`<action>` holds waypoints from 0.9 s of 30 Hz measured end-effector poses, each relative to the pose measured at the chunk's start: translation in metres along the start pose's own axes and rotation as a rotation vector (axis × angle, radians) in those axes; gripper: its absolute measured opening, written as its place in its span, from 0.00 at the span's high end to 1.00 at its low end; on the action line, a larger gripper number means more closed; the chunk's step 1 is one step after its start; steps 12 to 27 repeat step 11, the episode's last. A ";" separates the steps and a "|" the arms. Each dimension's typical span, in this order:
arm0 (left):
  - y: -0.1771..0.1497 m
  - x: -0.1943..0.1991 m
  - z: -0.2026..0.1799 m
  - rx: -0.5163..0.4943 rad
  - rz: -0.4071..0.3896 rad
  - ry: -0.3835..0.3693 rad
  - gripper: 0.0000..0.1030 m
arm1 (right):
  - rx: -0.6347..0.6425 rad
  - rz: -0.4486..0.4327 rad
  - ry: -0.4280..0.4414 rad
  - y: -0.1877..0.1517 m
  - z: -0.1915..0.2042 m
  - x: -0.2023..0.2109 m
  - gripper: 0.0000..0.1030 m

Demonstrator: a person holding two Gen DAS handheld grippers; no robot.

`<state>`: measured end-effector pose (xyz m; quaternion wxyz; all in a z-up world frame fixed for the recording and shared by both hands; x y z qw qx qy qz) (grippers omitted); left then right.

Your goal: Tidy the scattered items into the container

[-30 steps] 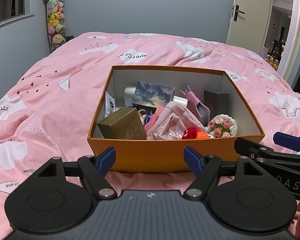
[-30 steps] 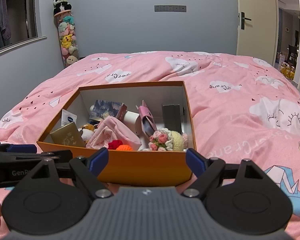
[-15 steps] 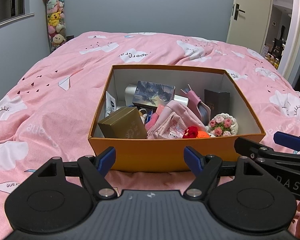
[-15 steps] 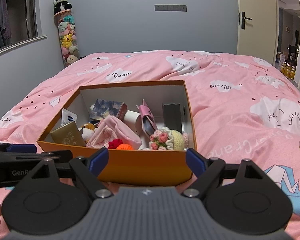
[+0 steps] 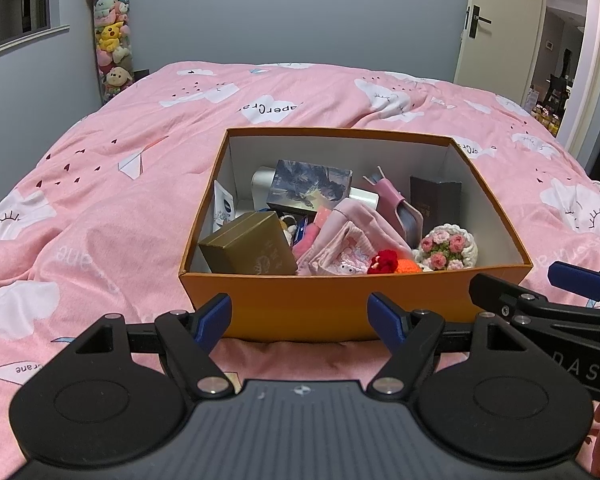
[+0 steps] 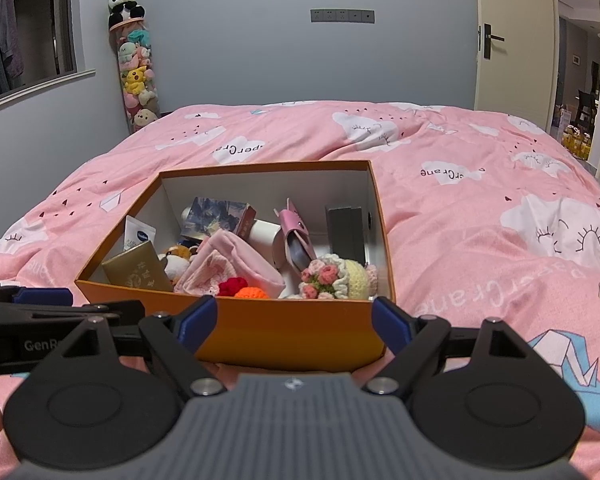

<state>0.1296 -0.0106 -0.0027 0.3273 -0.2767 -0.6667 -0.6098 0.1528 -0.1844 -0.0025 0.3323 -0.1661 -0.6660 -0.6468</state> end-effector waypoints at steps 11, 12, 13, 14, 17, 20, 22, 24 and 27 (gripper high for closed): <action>0.000 0.002 0.000 0.003 -0.001 0.003 0.14 | 0.003 0.000 0.002 -0.002 0.001 0.000 0.17; 0.000 0.002 0.000 0.003 -0.001 0.003 0.14 | 0.003 0.000 0.002 -0.002 0.001 0.000 0.17; 0.000 0.002 0.000 0.003 -0.001 0.003 0.14 | 0.003 0.000 0.002 -0.002 0.001 0.000 0.17; 0.000 0.002 0.000 0.003 -0.001 0.003 0.14 | 0.003 0.000 0.002 -0.002 0.001 0.000 0.17; 0.000 0.002 0.000 0.003 -0.001 0.003 0.14 | 0.003 0.000 0.002 -0.002 0.001 0.000 0.17; 0.000 0.002 0.000 0.003 -0.001 0.003 0.14 | 0.003 0.000 0.002 -0.002 0.001 0.000 0.17; 0.000 0.002 0.000 0.003 -0.001 0.003 0.14 | 0.003 0.000 0.002 -0.002 0.001 0.000 0.17; 0.000 0.002 0.000 0.003 -0.001 0.003 0.14 | 0.003 0.000 0.002 -0.002 0.001 0.000 0.17; 0.000 0.002 0.000 0.003 -0.001 0.003 0.14 | 0.003 0.000 0.002 -0.002 0.001 0.000 0.17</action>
Point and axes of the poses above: each gripper's, at about its wrist camera, not at the fingertips, and x roughly against the way its jaws point, z to its left, y to its top, the point moved 1 cm from there along -x, roughly the way its jaws point, and after that the axes turned 8 degrees about z, right-handed, at the moved point
